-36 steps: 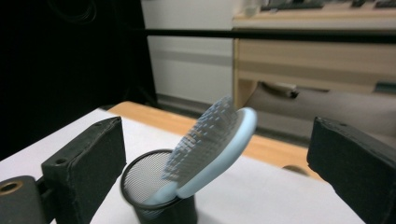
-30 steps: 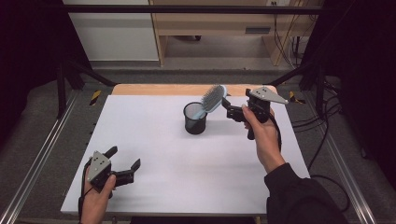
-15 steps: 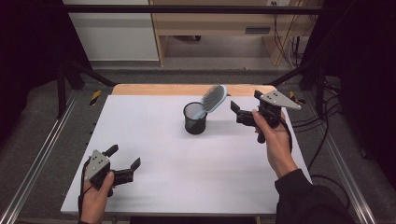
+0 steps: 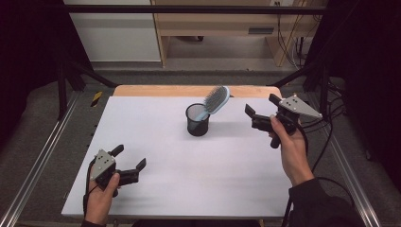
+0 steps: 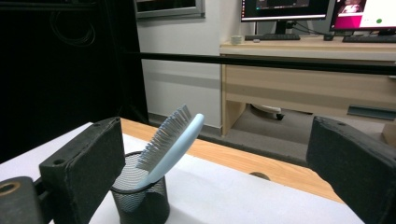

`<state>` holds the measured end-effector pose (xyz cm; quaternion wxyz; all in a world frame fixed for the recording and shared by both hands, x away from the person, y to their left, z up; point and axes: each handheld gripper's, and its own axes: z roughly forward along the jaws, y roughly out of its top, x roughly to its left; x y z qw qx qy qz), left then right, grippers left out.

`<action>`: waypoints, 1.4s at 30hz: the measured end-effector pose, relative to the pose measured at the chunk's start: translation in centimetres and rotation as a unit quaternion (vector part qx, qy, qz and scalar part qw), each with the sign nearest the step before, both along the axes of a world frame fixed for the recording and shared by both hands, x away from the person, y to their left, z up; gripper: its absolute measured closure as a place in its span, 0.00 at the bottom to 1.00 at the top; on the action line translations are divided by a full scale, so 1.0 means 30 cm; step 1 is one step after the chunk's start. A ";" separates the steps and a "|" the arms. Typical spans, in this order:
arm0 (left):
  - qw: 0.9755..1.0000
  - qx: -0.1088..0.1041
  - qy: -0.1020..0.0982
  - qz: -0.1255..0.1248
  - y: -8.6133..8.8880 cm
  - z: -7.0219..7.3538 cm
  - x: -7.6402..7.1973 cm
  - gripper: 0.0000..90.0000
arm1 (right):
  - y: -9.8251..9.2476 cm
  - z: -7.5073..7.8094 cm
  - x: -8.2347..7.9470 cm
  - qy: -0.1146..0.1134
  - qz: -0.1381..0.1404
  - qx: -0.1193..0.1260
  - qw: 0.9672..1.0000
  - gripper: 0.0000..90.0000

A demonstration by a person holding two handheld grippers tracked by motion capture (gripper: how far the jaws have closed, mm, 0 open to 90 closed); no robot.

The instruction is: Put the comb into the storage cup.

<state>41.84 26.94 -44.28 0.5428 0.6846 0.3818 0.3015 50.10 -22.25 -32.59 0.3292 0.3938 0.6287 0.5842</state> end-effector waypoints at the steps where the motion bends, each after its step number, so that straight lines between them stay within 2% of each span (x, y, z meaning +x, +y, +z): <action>1: 1.000 -0.001 0.002 0.001 0.002 -0.001 0.000 0.02 | -0.003 -0.003 -0.001 0.000 0.002 0.002 1.000 0.05; 4: 1.000 -0.005 0.004 0.007 0.004 -0.003 0.001 0.02 | -0.014 -0.011 -0.012 -0.006 0.000 0.007 1.000 0.05; 9: 1.000 -0.006 0.003 0.007 0.002 -0.005 -0.002 0.02 | -0.032 -0.024 -0.033 -0.010 0.000 -0.013 1.000 0.05; 15: 1.000 -0.014 -0.012 0.006 -0.007 0.005 -0.009 0.02 | -0.074 -0.046 -0.076 -0.006 0.009 -0.014 1.000 0.04; 17: 0.999 -0.020 -0.024 0.007 -0.004 0.011 -0.015 0.02 | -0.092 -0.051 -0.082 -0.007 0.012 -0.017 1.000 0.04; 19: 0.998 -0.028 -0.053 0.006 0.000 0.026 -0.026 0.02 | -0.113 -0.061 -0.090 -0.006 0.013 -0.003 1.000 0.03; 21: 0.997 -0.032 -0.071 0.006 0.005 0.039 -0.035 0.02 | -0.129 -0.070 -0.103 -0.008 0.009 -0.001 1.000 0.03; 23: 0.997 -0.032 -0.071 0.008 0.010 0.041 -0.038 0.02 | -0.145 -0.082 -0.120 -0.007 0.004 -0.002 1.000 0.03; 27: 0.998 -0.034 -0.056 0.016 0.018 0.030 -0.029 0.02 | -0.164 -0.102 -0.146 -0.005 0.001 0.000 1.000 0.03; 34: 0.998 -0.037 -0.052 0.025 0.031 0.032 -0.026 0.02 | -0.194 -0.147 -0.193 0.001 -0.010 0.008 1.000 0.03; 36: 0.998 -0.038 -0.054 0.023 0.033 0.035 -0.028 0.02 | -0.204 -0.158 -0.206 0.002 -0.010 0.008 1.000 0.03; 40: 0.996 -0.032 -0.080 0.023 0.050 0.046 -0.042 0.02 | -0.219 -0.199 -0.234 0.005 -0.015 0.007 1.000 0.03; 42: 0.996 -0.040 -0.080 0.025 0.063 0.046 -0.042 0.02 | -0.226 -0.223 -0.244 0.008 -0.022 0.002 1.000 0.04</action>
